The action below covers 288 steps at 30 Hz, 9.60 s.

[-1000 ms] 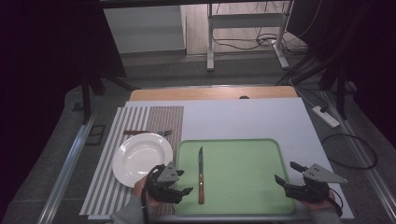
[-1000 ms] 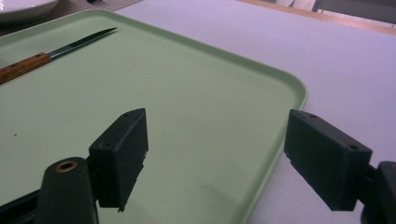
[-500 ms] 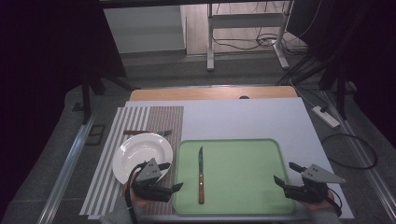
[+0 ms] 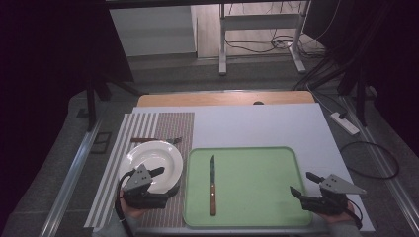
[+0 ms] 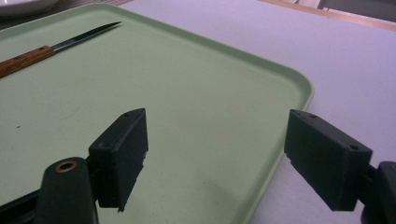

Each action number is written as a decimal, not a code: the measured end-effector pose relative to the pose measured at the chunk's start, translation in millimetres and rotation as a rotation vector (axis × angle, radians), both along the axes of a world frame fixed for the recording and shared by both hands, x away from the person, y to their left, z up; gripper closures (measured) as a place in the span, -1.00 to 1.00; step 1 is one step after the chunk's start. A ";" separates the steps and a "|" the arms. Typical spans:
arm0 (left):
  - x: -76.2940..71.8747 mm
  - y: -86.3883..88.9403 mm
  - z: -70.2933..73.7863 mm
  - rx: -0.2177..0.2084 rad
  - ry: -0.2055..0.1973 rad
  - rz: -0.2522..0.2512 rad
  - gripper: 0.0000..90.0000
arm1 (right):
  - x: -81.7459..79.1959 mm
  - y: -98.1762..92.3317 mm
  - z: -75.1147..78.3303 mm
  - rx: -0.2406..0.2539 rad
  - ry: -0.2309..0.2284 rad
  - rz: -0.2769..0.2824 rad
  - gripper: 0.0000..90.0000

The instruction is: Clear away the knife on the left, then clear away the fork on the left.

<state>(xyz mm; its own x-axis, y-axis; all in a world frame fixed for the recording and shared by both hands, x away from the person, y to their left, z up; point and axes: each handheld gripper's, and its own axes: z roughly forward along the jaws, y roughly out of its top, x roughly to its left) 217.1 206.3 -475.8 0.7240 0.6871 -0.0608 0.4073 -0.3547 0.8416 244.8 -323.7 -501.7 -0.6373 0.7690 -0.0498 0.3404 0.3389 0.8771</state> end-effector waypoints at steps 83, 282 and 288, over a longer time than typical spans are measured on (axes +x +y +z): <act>165.8 109.4 39.3 0.576 0.037 -0.247 -0.34 | -10.2 -6.8 0.8 0.002 0.000 -0.038 -0.52; 109.7 54.1 20.8 0.598 0.008 -0.210 0.69 | -6.2 -5.8 -2.5 -0.003 0.011 -0.036 -0.51; 104.7 45.7 18.5 0.574 0.000 -0.218 0.69 | -6.5 -5.4 -2.3 -0.004 0.009 -0.036 -0.51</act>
